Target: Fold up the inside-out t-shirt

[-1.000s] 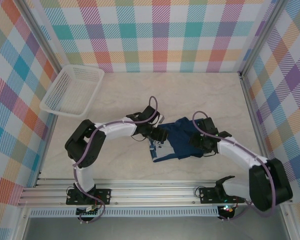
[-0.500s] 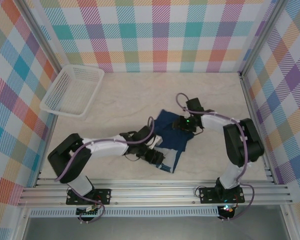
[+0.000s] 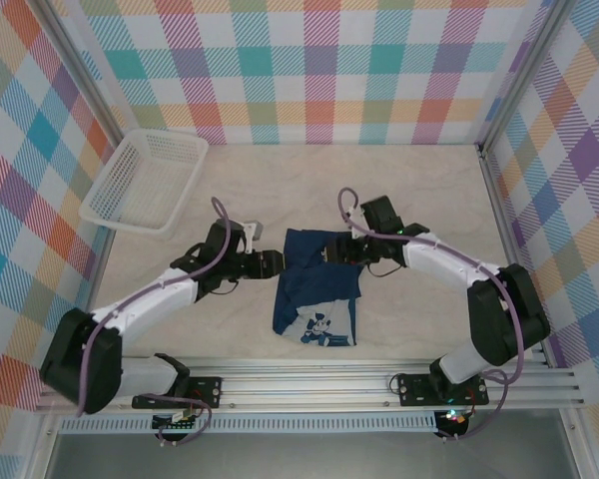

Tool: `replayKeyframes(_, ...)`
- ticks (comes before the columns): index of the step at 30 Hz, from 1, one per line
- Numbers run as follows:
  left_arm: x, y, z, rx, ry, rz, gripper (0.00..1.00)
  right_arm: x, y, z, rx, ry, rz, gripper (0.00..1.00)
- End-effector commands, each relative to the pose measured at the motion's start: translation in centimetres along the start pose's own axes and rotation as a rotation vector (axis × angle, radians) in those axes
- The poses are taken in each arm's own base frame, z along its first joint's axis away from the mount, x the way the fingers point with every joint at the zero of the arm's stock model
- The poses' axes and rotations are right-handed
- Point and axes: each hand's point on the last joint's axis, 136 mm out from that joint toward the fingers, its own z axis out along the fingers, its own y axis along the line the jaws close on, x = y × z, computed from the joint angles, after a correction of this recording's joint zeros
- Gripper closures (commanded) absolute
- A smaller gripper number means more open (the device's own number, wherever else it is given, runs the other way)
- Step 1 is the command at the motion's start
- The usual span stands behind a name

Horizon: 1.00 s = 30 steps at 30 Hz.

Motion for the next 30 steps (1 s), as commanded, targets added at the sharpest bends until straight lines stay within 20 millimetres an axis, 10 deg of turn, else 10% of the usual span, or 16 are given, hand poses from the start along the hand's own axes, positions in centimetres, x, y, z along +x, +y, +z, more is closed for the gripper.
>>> replayKeyframes(1,-0.4,-0.4,1.6,0.051,0.050,-0.039,0.33,3.2,0.9,1.2,-0.064,0.093,0.075,0.52)
replayKeyframes(17,-2.2,1.2,8.1,0.025,0.162,-0.026,0.72,4.1,0.0,2.0,-0.026,0.119,0.101,0.53)
replayKeyframes(24,-5.0,-0.2,7.2,0.033,0.110,0.061,1.00,3.8,-0.4,0.9,0.029,0.104,0.067,0.53)
replayKeyframes(30,-8.9,-2.6,5.4,0.069,0.012,0.171,1.00,2.7,-1.1,-0.8,0.120,0.049,0.016,0.52)
